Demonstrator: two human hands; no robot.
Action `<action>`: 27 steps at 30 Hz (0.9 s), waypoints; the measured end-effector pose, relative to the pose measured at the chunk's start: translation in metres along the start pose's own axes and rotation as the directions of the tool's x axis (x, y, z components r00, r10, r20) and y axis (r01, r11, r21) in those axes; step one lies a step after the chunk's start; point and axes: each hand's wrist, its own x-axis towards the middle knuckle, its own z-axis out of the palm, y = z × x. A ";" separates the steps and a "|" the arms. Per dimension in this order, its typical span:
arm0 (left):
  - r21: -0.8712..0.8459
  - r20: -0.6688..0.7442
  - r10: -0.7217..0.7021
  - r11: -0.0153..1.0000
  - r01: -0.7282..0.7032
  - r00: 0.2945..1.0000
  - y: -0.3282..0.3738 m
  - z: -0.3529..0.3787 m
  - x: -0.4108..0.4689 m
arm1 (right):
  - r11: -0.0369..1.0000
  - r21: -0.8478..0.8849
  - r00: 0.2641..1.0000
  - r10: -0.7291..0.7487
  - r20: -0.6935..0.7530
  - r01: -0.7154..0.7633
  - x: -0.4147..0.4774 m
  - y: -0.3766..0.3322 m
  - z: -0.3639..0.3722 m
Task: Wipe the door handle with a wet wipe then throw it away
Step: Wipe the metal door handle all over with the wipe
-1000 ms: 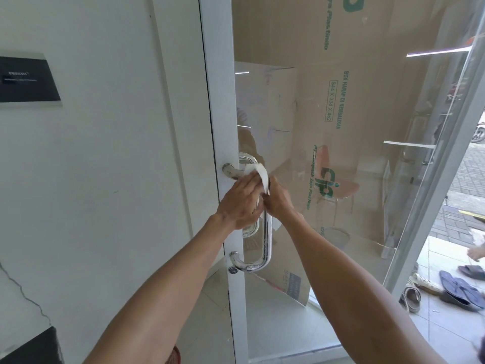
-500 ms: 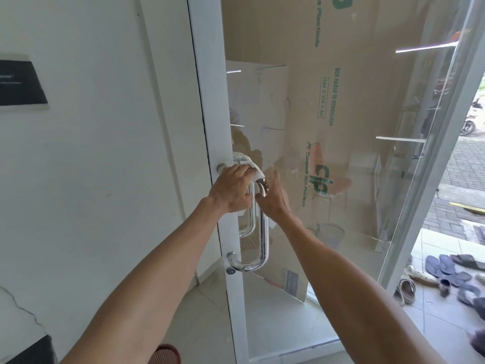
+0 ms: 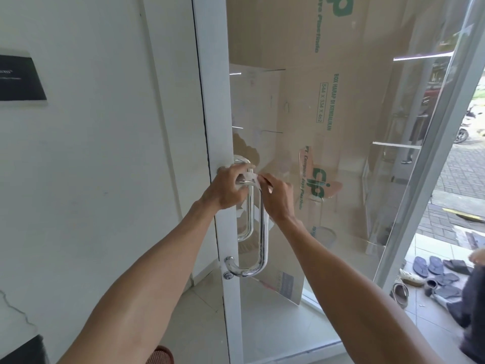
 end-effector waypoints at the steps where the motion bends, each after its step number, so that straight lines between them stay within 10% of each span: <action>1: -0.009 -0.040 -0.031 0.999 0.030 0.999 -0.002 -0.003 -0.002 | 1.000 0.004 1.000 0.001 -0.009 -0.001 -0.005 0.002 0.001; 11: 0.244 -0.065 -0.002 0.970 0.018 0.998 -0.004 -0.010 0.000 | 0.968 0.003 0.967 0.252 0.038 -0.253 -0.048 0.028 0.007; 19: 0.191 -0.078 -0.131 0.971 0.144 0.988 -0.003 -0.009 0.006 | 0.999 -0.044 0.997 -0.025 -0.077 0.021 -0.030 -0.007 0.022; 27: 0.130 -0.124 -0.167 0.974 0.183 0.978 -0.012 -0.009 0.009 | 0.963 -0.007 0.962 0.269 -0.038 -0.270 -0.054 0.027 0.034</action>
